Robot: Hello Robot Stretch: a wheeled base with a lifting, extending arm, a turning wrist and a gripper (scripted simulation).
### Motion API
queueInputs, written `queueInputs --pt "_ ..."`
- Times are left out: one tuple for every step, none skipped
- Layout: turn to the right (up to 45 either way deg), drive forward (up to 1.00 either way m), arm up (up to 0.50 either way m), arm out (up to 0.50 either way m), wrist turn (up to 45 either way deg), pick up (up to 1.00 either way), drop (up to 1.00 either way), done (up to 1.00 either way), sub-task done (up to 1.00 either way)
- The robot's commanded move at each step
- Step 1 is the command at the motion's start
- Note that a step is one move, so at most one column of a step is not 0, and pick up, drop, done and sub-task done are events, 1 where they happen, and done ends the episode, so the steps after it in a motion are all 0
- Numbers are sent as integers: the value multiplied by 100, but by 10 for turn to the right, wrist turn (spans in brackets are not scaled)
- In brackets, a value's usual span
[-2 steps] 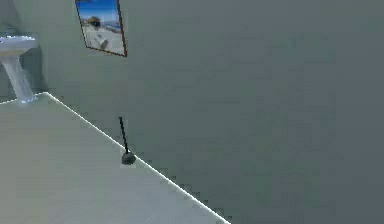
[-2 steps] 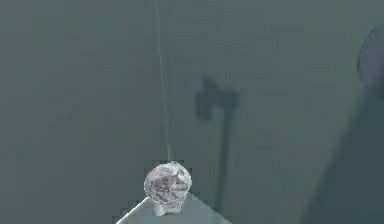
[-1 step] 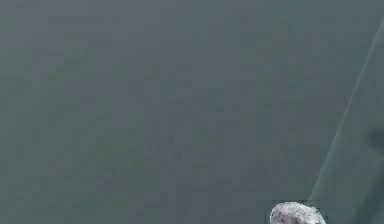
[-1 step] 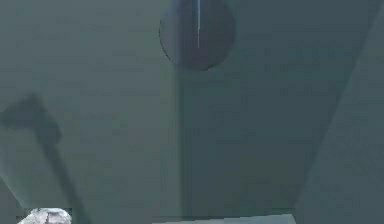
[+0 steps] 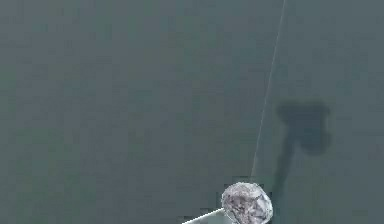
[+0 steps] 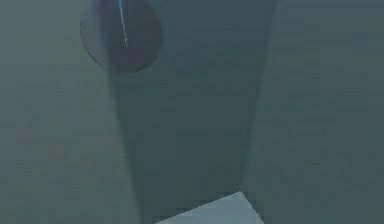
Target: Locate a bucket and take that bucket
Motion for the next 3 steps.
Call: queueInputs --pt "0 35 0 0 0 0 0 0 0" --pt "-450 0 0 0 0 0 0 0 0" --pt "-120 0 0 0 0 0 0 0 0"
